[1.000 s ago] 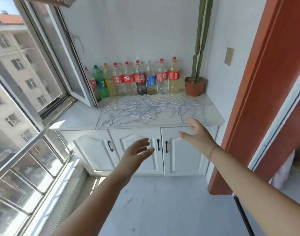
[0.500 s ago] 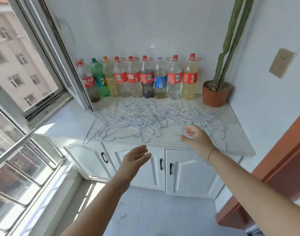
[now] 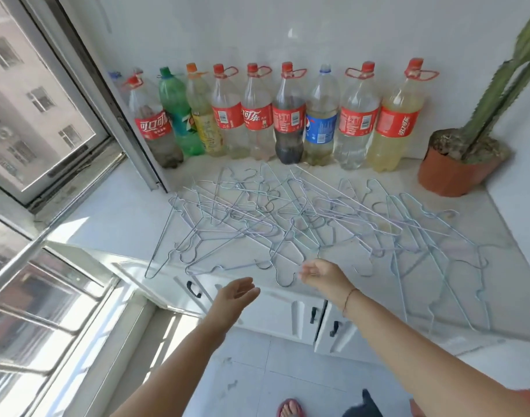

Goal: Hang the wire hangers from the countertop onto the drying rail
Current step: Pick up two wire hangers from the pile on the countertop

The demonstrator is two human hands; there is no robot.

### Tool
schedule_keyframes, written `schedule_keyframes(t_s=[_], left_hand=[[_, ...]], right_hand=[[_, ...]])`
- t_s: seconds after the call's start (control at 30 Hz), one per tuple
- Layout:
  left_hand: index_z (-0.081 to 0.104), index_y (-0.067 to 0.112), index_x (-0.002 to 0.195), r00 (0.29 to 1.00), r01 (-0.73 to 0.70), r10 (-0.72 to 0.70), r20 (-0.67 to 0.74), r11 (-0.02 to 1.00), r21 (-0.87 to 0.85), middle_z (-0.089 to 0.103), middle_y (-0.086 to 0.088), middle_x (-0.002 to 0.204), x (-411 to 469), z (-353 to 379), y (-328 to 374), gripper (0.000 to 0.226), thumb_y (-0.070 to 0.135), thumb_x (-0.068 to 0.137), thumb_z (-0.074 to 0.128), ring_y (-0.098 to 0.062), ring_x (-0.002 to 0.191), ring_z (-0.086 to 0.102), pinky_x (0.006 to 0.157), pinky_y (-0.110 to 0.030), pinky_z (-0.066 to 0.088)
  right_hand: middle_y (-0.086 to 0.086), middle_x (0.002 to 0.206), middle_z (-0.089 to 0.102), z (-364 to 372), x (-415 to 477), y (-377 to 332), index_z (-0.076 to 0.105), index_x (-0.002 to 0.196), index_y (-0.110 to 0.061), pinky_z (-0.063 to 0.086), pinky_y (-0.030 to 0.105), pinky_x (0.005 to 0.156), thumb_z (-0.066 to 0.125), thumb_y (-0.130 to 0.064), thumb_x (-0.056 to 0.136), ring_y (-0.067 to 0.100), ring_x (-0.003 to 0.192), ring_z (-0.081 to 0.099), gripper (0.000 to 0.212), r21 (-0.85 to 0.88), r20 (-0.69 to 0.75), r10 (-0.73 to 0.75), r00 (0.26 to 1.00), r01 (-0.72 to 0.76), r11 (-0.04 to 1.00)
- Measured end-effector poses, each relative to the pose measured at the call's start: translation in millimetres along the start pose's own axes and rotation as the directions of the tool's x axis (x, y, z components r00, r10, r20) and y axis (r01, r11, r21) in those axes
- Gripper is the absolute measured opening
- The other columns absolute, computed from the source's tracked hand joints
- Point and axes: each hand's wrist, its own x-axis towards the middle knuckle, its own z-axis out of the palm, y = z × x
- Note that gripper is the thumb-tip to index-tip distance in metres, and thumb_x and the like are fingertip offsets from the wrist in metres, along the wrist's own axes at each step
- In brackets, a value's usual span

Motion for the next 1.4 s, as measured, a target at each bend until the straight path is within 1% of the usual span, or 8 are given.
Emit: schedule_keyframes(t_s=[0.17,0.43,0.73,0.87,0.97,1.1,1.27,1.4], left_hand=[[0.053,0.014,0.130,0.997,0.081,-0.081,-0.007,0.997,-0.017,0.059,0.004,0.122,30.2,7.3,-3.5,0.045,0.027,0.089,0.064,-0.007,0.110,0.053,0.088,-0.022,0.036],[0.054,0.016,0.130,0.983,0.186,-0.185,0.016,0.980,-0.066,0.060,0.005,0.121,50.2,35.1,-1.0,0.045,0.030,0.088,0.064,-0.003,0.103,0.055,0.087,-0.023,0.036],[0.055,0.018,0.129,0.979,0.201,-0.197,0.044,0.973,-0.116,0.063,0.007,0.118,63.4,44.0,-1.1,0.045,0.033,0.087,0.064,-0.006,0.108,0.057,0.101,-0.030,0.042],[0.061,0.020,0.121,0.990,0.070,-0.080,-0.117,0.993,-0.091,0.065,0.005,0.111,71.7,31.1,12.1,0.032,0.031,0.090,0.061,-0.007,0.103,0.058,0.087,-0.019,0.042],[0.063,0.024,0.113,0.949,-0.080,0.110,-0.295,0.990,0.115,0.061,0.009,0.112,85.4,12.6,18.9,0.022,0.028,0.092,0.057,-0.007,0.106,0.053,0.081,-0.013,0.037],[0.063,0.023,0.118,0.973,-0.111,0.169,-0.158,0.940,0.323,0.058,0.012,0.116,109.7,-8.3,27.8,0.030,0.035,0.093,0.055,-0.005,0.112,0.049,0.092,-0.020,0.034],[0.071,0.017,0.097,0.992,-0.108,0.122,-0.026,0.944,0.311,0.072,0.004,0.095,126.9,-22.1,39.3,0.036,0.045,0.094,0.048,-0.011,0.093,0.063,0.091,-0.029,0.046],[0.072,0.016,0.092,0.996,-0.066,0.075,-0.044,0.982,0.175,0.070,0.002,0.085,130.8,-27.4,52.2,0.045,0.051,0.094,0.044,-0.012,0.079,0.061,0.085,-0.029,0.044]], right_hand=[[0.000,0.075,0.054,18.3,36.9,20.1,0.059,0.114,-0.003,0.038,0.021,0.062,0.065,-0.013,0.083,0.011,0.062,0.044,0.034,0.185,0.018,0.270,0.963,-0.269,0.945],[0.005,0.075,0.051,17.1,59.1,22.0,0.056,0.084,-0.017,0.031,0.022,0.061,0.057,-0.007,0.087,0.013,0.069,0.048,0.010,0.475,0.180,0.383,0.906,-0.422,0.773],[0.004,0.078,0.057,11.2,65.6,18.6,0.059,0.084,-0.015,0.043,0.026,0.067,0.060,-0.025,0.087,0.015,0.072,0.054,0.011,0.555,0.269,0.470,0.841,-0.534,0.638],[0.007,0.078,0.059,12.1,67.4,3.6,0.060,0.091,-0.011,0.048,0.031,0.074,0.061,-0.028,0.086,0.019,0.073,0.057,0.017,0.640,0.367,0.420,0.830,-0.553,0.534],[0.006,0.078,0.062,14.9,69.9,-14.6,0.060,0.095,-0.011,0.048,0.033,0.075,0.060,-0.029,0.085,0.018,0.073,0.060,0.021,0.664,0.403,0.353,0.844,-0.536,0.521],[0.010,0.087,0.065,11.2,75.0,-42.2,0.057,0.097,-0.008,0.051,0.036,0.080,0.057,-0.030,0.087,0.021,0.082,0.062,0.024,0.720,0.447,0.243,0.861,-0.508,0.473],[0.017,0.100,0.064,-0.3,88.8,-70.8,0.053,0.108,-0.004,0.054,0.040,0.082,0.056,-0.031,0.087,0.028,0.094,0.062,0.034,0.771,0.498,0.122,0.858,-0.503,0.390],[0.017,0.106,0.063,-10.9,105.2,-85.1,0.054,0.106,-0.005,0.053,0.041,0.083,0.052,-0.033,0.089,0.027,0.099,0.060,0.033,0.758,0.480,0.079,0.874,-0.458,0.465]])
